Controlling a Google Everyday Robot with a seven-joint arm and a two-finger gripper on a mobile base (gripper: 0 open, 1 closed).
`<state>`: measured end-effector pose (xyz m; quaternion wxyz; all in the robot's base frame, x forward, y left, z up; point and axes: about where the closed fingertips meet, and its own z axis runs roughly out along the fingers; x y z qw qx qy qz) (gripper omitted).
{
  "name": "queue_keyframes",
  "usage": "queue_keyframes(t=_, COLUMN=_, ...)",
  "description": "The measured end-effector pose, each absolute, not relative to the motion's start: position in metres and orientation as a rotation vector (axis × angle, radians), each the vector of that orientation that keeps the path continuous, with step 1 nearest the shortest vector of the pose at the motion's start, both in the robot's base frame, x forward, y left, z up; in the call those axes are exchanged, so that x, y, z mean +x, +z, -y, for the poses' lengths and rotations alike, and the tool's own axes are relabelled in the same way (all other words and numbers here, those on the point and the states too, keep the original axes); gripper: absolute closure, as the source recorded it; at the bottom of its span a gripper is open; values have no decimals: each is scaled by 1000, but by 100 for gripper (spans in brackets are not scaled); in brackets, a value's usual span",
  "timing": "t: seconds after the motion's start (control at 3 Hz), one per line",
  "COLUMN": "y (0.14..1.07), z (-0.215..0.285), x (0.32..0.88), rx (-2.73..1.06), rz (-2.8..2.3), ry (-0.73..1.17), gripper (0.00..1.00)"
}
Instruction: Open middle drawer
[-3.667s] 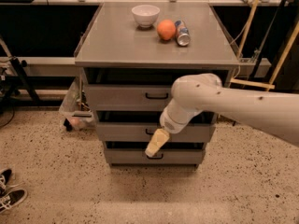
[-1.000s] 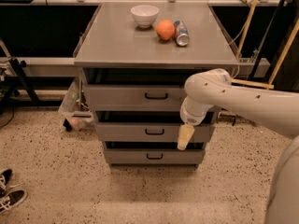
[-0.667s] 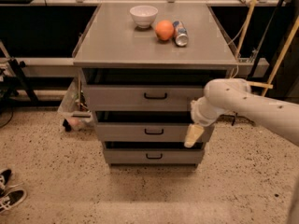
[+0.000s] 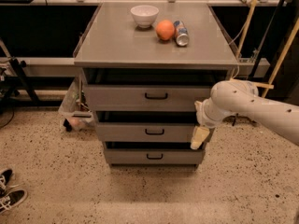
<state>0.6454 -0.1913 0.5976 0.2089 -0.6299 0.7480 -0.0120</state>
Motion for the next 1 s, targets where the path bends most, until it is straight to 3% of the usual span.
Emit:
queue_keyframes(t=0.67, y=505, z=122, x=617, rx=-1694, rz=-2061, ry=-43, gripper=0)
queue_keyframes(t=1.0, y=506, z=122, x=618, rx=-1691, rz=-2062, ry=-42, gripper=0)
